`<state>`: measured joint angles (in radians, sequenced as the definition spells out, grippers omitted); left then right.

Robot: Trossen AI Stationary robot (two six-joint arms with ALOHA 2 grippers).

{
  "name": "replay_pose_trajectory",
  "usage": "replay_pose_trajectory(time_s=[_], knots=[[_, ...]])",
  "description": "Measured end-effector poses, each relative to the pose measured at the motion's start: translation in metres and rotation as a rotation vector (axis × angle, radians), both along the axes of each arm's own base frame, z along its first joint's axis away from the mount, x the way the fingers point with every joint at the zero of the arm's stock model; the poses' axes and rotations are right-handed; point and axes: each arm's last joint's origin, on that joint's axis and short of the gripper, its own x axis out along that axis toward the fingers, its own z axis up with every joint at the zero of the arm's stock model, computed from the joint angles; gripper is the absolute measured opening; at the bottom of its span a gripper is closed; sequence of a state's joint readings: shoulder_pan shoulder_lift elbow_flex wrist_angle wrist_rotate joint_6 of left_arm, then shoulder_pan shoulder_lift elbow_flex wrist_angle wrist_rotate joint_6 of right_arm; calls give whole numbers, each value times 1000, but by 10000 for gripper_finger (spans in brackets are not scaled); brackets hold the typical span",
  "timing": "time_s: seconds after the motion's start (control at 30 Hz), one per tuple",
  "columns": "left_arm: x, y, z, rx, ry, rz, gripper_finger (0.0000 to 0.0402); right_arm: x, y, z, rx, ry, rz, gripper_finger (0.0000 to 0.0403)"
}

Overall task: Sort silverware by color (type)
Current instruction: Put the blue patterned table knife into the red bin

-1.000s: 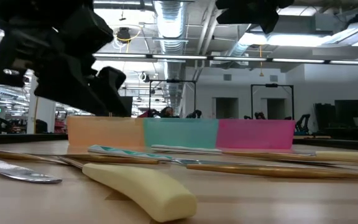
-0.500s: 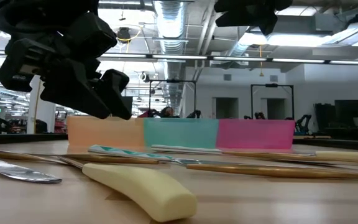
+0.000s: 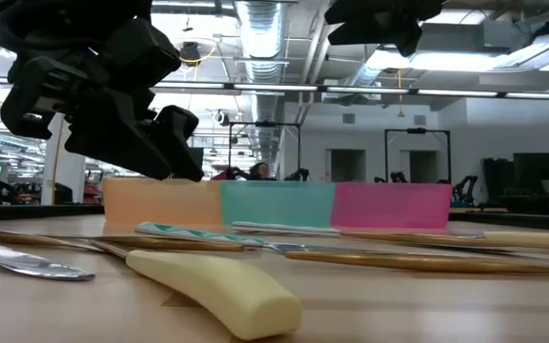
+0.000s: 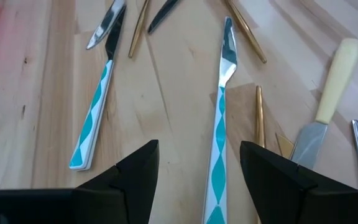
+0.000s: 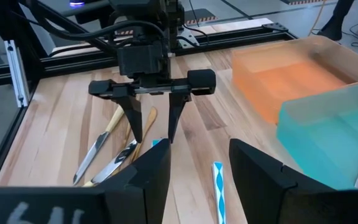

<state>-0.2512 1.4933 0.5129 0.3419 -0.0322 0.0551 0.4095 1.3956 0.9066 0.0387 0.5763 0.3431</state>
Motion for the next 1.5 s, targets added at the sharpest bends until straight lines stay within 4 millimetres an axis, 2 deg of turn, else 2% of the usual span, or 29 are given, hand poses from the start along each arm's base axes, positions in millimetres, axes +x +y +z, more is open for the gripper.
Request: replay_pose_trajectory(time_s=[0.43, 0.73, 0.87, 1.5], knots=[[2, 0, 1, 11, -27, 20, 208, 0, 0, 0, 0, 0, 0, 186], [12, -3, -16, -12, -10, 13, 208, 0, 0, 0, 3, 0, -1, 186], [16, -4, -12, -14, -37, 4, 208, 0, 0, 0, 4, 1, -1, 186], [13, -4, -15, 20, -5, 7, 208, 0, 0, 0, 4, 5, -2, 186]])
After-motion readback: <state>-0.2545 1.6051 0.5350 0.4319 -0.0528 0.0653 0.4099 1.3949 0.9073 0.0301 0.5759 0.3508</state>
